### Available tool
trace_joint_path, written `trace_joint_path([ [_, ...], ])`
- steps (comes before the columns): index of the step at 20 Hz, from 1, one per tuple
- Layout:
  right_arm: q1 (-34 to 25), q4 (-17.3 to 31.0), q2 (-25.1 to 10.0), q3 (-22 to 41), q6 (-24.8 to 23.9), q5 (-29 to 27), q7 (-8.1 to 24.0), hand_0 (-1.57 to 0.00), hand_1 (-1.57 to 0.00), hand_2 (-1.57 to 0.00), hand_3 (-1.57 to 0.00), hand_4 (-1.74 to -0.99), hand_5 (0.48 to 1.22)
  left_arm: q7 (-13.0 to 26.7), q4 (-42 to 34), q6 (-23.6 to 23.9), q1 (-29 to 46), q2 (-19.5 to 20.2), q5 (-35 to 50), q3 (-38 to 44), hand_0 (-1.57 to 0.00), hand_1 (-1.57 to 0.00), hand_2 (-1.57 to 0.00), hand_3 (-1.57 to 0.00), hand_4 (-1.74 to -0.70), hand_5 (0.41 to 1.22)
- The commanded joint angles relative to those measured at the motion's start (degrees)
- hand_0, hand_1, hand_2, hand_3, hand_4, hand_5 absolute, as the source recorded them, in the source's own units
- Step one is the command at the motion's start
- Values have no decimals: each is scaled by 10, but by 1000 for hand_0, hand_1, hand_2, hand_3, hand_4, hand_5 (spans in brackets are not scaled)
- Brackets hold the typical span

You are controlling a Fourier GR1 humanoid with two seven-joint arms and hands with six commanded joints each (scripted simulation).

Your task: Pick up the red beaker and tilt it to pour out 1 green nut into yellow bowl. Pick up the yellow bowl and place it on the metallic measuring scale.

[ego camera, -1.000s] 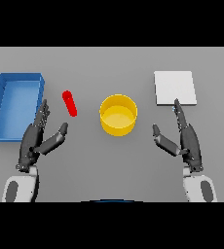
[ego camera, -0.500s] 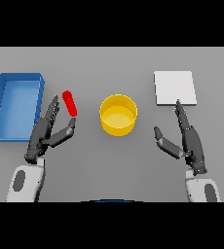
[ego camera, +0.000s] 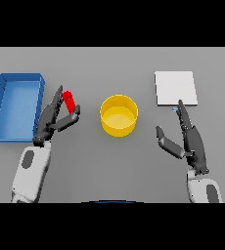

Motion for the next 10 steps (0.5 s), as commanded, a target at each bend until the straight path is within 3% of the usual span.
trace_joint_path([
  [1, -3, 5, 3, 0, -3, 2, 7, 1, 1, 1, 1, -1338, 688, -5, 22, -4, -11, 3, 3, 6, 1, 1, 1, 1, -1333, 714],
  [6, -3, 6, 3, -1, -3, 1, -9, 1, 1, 1, 1, -1331, 687, -15, 78, -4, -68, 6, 2, 19, 1, 1, 1, 1, -1315, 706],
  [10, -8, 7, 7, 1, -4, 1, 4, 1, 1, 1, 1, -1320, 683, -18, 112, -2, -96, 2, -2, 22, 1, 1, 1, 1, -1318, 708],
])
